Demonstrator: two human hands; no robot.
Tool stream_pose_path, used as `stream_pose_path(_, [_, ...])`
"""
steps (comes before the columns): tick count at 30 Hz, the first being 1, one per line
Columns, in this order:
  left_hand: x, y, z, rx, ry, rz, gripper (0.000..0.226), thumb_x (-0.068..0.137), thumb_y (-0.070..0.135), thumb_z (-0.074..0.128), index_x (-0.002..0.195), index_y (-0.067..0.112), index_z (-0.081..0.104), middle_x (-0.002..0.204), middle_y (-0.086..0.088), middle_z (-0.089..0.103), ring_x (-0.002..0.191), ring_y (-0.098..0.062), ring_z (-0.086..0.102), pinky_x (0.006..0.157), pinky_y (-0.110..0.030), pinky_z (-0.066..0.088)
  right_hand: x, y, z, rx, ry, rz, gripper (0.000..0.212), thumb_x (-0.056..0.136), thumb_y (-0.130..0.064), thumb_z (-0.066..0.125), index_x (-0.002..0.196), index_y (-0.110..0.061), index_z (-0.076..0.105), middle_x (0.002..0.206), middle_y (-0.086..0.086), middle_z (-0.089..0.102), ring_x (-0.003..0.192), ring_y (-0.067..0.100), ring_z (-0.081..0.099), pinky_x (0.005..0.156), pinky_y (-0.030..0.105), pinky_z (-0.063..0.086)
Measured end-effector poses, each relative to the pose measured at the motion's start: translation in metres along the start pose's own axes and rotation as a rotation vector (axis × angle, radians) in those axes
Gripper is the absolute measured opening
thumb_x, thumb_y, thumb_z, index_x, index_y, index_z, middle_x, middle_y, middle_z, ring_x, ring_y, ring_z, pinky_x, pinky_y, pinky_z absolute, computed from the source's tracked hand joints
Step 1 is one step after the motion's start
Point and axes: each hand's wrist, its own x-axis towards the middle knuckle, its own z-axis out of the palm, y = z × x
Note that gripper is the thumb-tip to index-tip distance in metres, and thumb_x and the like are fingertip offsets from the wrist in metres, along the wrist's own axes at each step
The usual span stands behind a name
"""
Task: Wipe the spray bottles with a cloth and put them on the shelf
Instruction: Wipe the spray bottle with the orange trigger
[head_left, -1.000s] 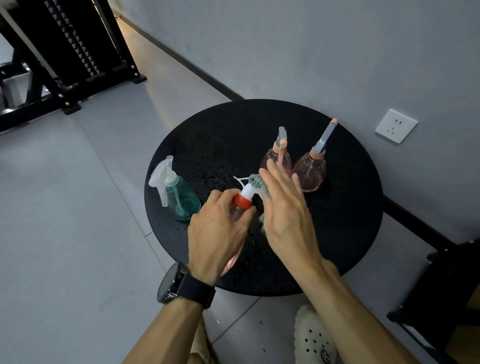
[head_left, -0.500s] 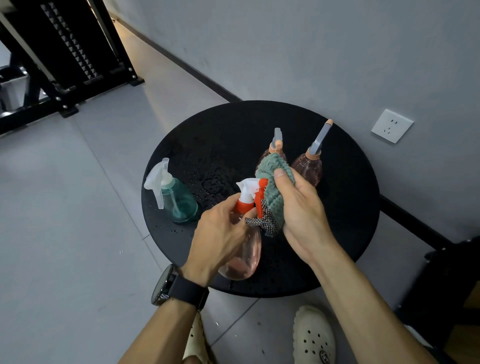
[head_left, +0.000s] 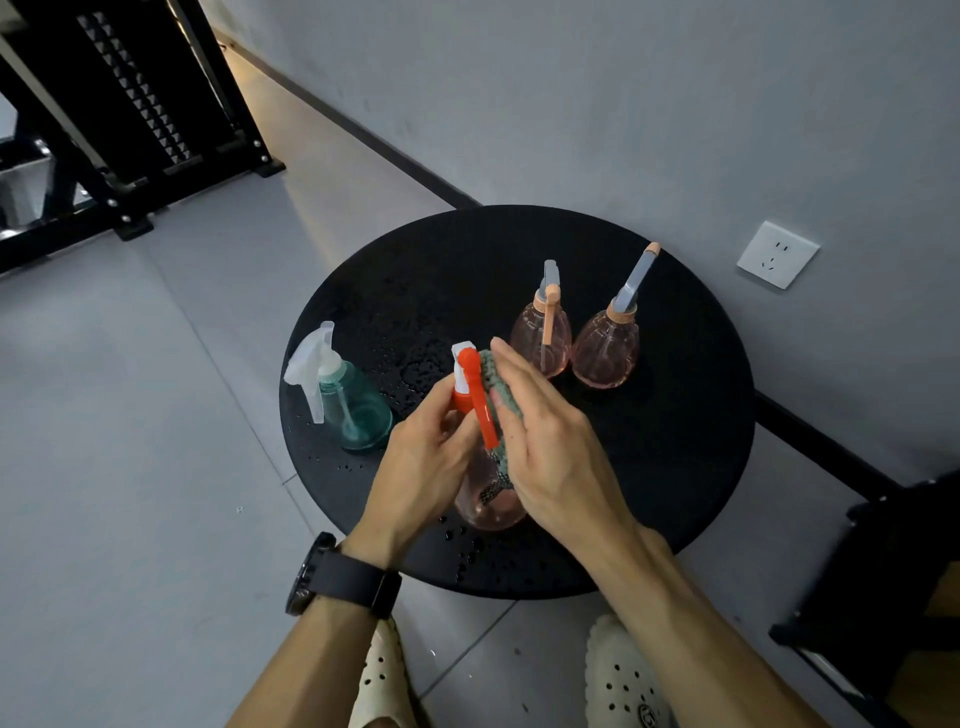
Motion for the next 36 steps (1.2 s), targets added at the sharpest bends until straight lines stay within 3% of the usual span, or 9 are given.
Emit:
stream_pose_path(4, [-0.003,0.007,-0.001,-0.147,-0.084,0.024,0.041,0.091,0.046,0.05,0.129,0.03,0.057,0.103,0.011,0.072,0.098,-0.001,0.066,0.084,-0.015,0.05,0.0,0.001,0.004,-0.002,0.009,-0.081,0.047,0.1,-0.007,0.039,0.147,-0.007,0.035,0.155,0.004,0.034,0.143,0.01,0.03,0.114,0.019,0.029])
stream_pose_path(7, [-0.002,0.006,-0.002,-0.176,-0.134,0.007,0.049,0.092,0.048,0.049,0.134,0.024,0.055,0.113,0.011,0.07,0.111,0.0,0.063,0.099,-0.024,0.05,0.001,0.002,0.004,-0.03,0.05,-0.109,0.045,0.101,-0.009,0.036,0.146,-0.006,0.038,0.155,0.005,0.035,0.143,0.011,0.031,0.113,0.023,0.032])
stream_pose_path(9, [-0.002,0.007,-0.002,-0.21,-0.182,-0.028,0.037,0.094,0.051,0.053,0.126,0.033,0.06,0.119,0.011,0.069,0.116,-0.003,0.062,0.104,-0.032,0.047,0.002,0.0,0.003,-0.052,0.117,-0.125,0.047,0.099,-0.015,0.032,0.143,-0.004,0.041,0.153,0.007,0.037,0.142,0.013,0.032,0.114,0.023,0.031])
stream_pose_path(11, [-0.003,0.008,-0.001,-0.368,-0.207,-0.069,0.029,0.091,0.033,0.058,0.119,0.033,0.065,0.118,0.008,0.071,0.117,-0.008,0.063,0.101,-0.03,0.049,0.002,-0.003,0.003,-0.072,0.164,-0.179,0.045,0.098,-0.011,0.037,0.141,-0.001,0.044,0.152,0.01,0.039,0.143,0.016,0.031,0.115,0.024,0.029])
stream_pose_path(14, [-0.004,0.004,-0.001,-0.596,-0.198,-0.11,0.033,0.084,0.013,0.057,0.115,0.003,0.061,0.103,-0.008,0.071,0.103,-0.022,0.067,0.089,-0.032,0.051,0.002,-0.003,0.005,-0.073,0.111,-0.272,0.046,0.096,-0.001,0.041,0.142,0.001,0.043,0.152,0.011,0.037,0.146,0.019,0.026,0.117,0.036,0.029])
stream_pose_path(18, [-0.004,-0.002,-0.003,-0.698,-0.176,-0.164,0.058,0.08,0.022,0.065,0.117,-0.018,0.046,0.106,-0.026,0.054,0.101,-0.04,0.05,0.091,-0.052,0.039,0.002,0.002,0.005,-0.056,0.048,-0.248,0.049,0.095,0.006,0.042,0.143,-0.002,0.041,0.154,0.008,0.034,0.147,0.014,0.021,0.116,0.036,0.03])
stream_pose_path(23, [-0.006,0.001,-0.004,-0.673,-0.183,-0.153,0.044,0.087,0.018,0.053,0.129,0.01,0.06,0.123,-0.021,0.067,0.116,-0.035,0.063,0.102,-0.043,0.049,0.002,0.004,0.003,-0.087,0.118,-0.151,0.048,0.094,0.002,0.038,0.141,-0.002,0.044,0.153,0.007,0.037,0.145,0.013,0.025,0.116,0.017,0.022])
stream_pose_path(31, [-0.002,0.008,-0.006,-0.175,-0.053,0.03,0.031,0.087,0.04,0.062,0.117,0.033,0.06,0.106,0.005,0.072,0.097,-0.009,0.069,0.085,-0.019,0.052,0.005,0.013,-0.01,-0.045,0.23,-0.008,0.051,0.093,0.008,0.048,0.142,-0.004,0.043,0.153,0.004,0.037,0.142,0.014,0.033,0.111,0.022,0.034])
stream_pose_path(36, [0.003,0.002,-0.007,-0.135,0.124,0.035,0.031,0.086,0.035,0.069,0.116,0.028,0.064,0.103,0.01,0.074,0.097,-0.005,0.07,0.085,-0.023,0.056,0.005,0.015,-0.014,-0.042,0.253,0.008,0.052,0.092,0.009,0.048,0.142,-0.004,0.042,0.153,0.006,0.038,0.142,0.015,0.034,0.111,0.024,0.036])
